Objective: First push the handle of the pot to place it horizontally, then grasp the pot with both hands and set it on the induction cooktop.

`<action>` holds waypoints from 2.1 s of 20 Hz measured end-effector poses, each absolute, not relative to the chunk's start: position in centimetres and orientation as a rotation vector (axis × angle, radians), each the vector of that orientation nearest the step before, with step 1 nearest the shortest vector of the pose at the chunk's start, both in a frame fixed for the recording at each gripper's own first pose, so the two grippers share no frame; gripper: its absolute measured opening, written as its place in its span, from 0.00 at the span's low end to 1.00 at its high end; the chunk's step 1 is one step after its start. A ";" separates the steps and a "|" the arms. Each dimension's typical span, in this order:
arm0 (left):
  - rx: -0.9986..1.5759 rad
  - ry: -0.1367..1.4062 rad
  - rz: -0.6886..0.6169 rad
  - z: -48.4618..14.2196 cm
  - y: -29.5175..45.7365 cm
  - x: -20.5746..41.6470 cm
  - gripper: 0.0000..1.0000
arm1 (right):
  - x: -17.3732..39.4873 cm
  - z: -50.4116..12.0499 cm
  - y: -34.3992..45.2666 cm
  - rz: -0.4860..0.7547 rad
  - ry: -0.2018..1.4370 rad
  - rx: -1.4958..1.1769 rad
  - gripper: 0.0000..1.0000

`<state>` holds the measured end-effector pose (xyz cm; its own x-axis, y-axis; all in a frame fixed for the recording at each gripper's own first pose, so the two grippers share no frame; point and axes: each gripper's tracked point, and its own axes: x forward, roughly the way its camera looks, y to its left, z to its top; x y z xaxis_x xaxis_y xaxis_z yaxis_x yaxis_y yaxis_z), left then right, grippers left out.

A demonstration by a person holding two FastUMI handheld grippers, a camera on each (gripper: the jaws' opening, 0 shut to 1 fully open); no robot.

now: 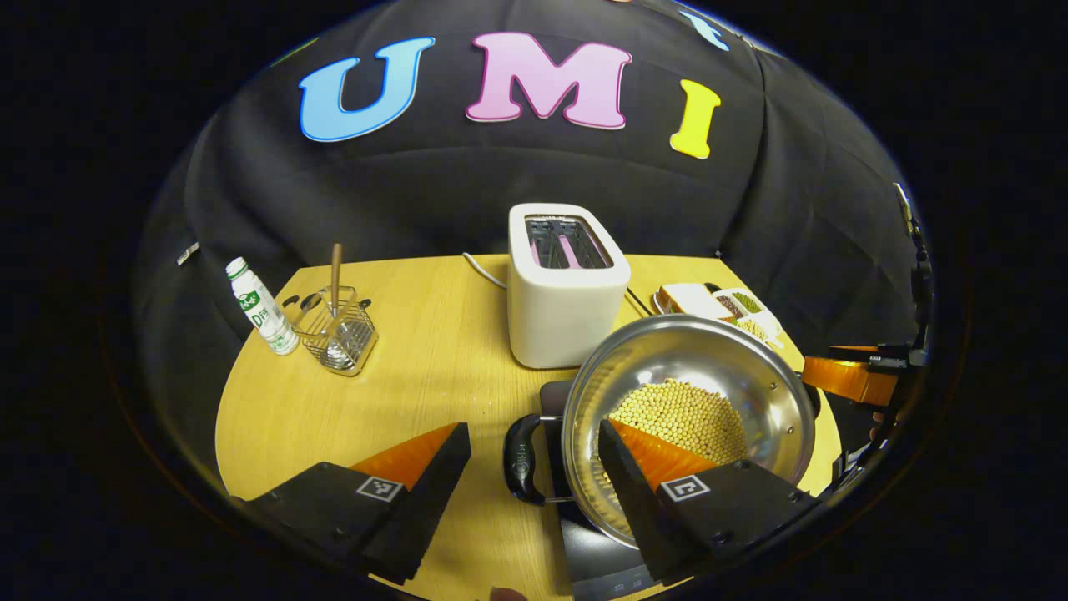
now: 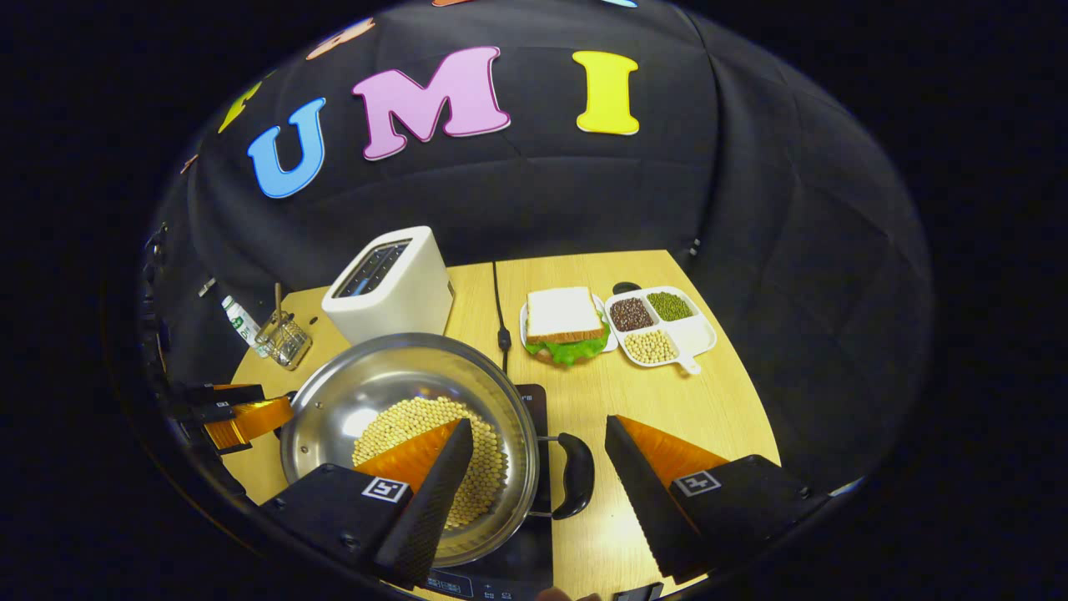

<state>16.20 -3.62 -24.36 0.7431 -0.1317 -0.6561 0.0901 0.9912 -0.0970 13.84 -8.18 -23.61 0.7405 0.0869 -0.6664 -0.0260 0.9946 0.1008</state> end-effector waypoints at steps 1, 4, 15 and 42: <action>-0.065 0.699 -0.112 -23.3 -3.2 15.9 0.96 | 13.7 -22.3 -7.9 0.064 0.698 0.085 0.99; -0.086 0.608 -0.091 -20.0 -2.1 14.6 0.96 | 13.2 -17.6 -7.0 0.068 0.570 0.071 0.99; -0.053 0.224 -0.053 -5.5 2.8 7.6 0.96 | 6.4 -4.6 -3.8 0.035 0.208 0.000 0.99; -0.003 0.108 -0.060 -2.2 4.2 -0.1 0.95 | 1.9 -0.4 -0.4 0.012 0.084 0.003 0.99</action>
